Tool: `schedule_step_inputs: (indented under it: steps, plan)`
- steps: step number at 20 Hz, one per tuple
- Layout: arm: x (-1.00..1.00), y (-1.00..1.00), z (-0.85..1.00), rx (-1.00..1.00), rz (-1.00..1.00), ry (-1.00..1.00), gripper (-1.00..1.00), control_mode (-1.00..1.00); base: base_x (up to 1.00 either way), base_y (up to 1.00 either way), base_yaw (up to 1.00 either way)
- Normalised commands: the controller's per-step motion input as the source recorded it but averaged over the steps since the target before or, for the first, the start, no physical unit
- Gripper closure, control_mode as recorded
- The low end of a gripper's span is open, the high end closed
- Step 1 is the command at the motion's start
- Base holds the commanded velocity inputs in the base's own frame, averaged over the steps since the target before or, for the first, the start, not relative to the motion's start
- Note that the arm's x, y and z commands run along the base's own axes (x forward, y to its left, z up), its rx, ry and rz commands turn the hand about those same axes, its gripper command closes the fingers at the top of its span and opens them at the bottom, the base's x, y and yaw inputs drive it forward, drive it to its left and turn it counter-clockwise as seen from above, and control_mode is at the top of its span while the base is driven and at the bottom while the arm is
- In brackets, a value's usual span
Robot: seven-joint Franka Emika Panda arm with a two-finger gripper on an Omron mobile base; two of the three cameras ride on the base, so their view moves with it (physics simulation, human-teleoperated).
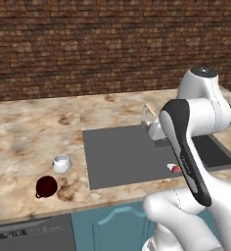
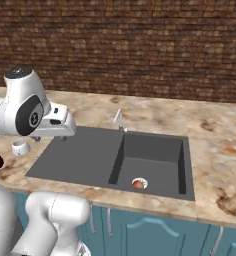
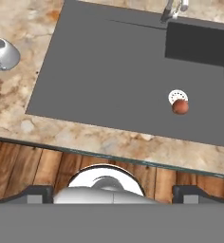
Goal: Clear the mugs and bowl far away from the sink.
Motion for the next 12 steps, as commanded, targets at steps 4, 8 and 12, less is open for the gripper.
schedule_step_inputs:
  steps: [4, 8, 12]
  plan:
    - [0.00, 0.00, 0.00, 0.00, 0.00, 0.00, -1.00, 1.00, 0.00, 1.00, 0.00]
    - [0.00, 0.00, 0.00, 0.00, 0.00, 0.00, -1.00, 1.00, 0.00, 0.81, 0.00]
    - [0.00, 0.00, 0.00, 0.00, 0.00, 0.00, -1.00, 1.00, 0.02, 0.61, 0.00]
